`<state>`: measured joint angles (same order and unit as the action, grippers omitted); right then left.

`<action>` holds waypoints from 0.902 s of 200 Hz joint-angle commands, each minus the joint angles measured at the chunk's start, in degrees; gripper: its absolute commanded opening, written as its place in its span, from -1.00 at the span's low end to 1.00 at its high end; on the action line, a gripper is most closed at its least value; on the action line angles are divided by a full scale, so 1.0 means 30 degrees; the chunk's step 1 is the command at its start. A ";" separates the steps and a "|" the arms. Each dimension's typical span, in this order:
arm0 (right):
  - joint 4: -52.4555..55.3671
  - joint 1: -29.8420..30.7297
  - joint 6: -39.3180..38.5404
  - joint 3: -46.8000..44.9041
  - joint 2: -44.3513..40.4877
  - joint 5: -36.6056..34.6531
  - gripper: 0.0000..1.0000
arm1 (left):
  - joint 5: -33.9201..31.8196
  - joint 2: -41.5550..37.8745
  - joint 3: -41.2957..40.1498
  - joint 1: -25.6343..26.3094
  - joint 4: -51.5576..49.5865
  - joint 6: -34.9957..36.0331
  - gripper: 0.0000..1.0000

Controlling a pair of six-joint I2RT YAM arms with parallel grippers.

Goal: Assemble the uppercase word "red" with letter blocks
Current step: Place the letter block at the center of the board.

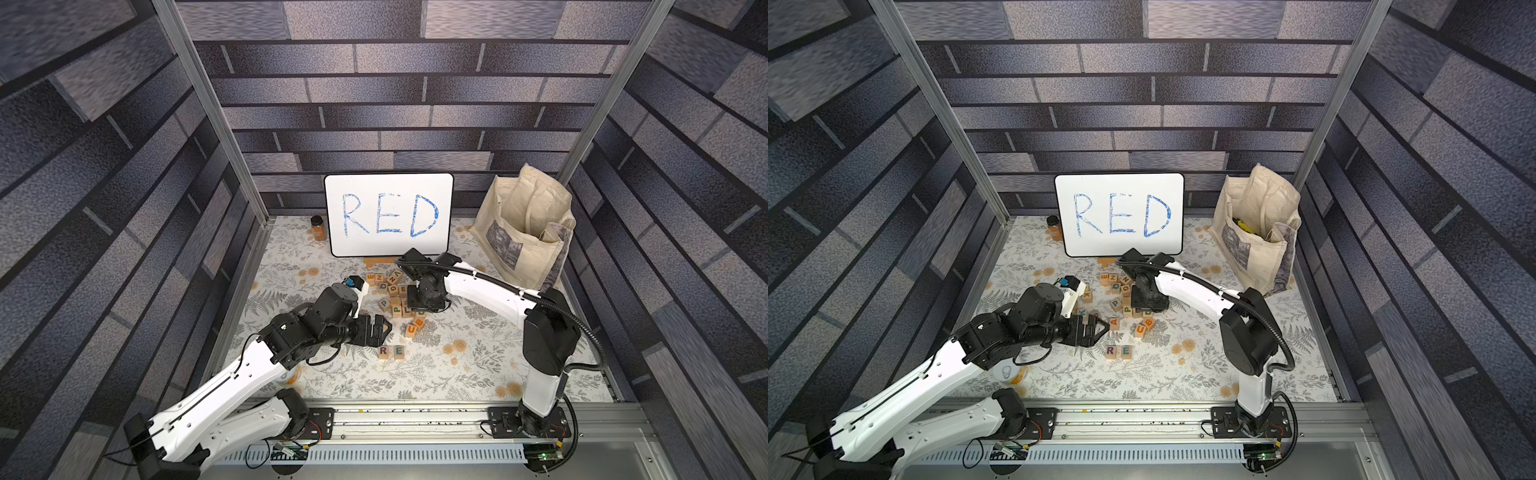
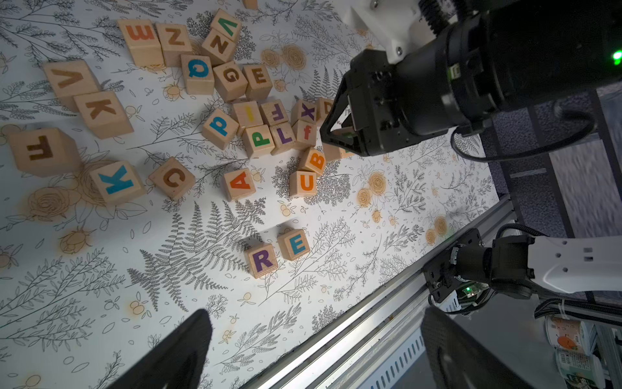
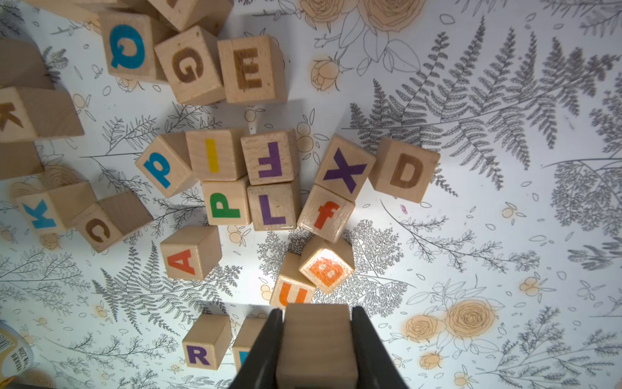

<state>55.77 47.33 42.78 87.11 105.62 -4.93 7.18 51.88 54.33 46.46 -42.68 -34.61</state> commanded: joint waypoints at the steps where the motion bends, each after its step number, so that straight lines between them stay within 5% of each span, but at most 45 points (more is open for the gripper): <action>1: -0.0102 0.0432 0.0941 -0.0617 -0.0830 -0.0528 -0.59 | -0.0716 -0.0637 -0.0384 0.0467 -0.0730 -0.0617 1.00; 180: -0.1070 0.4150 0.4547 -0.4398 -0.2972 -0.1724 -0.61 | -0.3267 -0.3156 -0.1613 0.5148 -0.1969 -0.3023 1.00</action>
<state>52.77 58.33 53.17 75.59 99.26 -8.64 0.43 43.07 50.46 59.92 -47.11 -41.65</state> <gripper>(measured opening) 0.312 0.999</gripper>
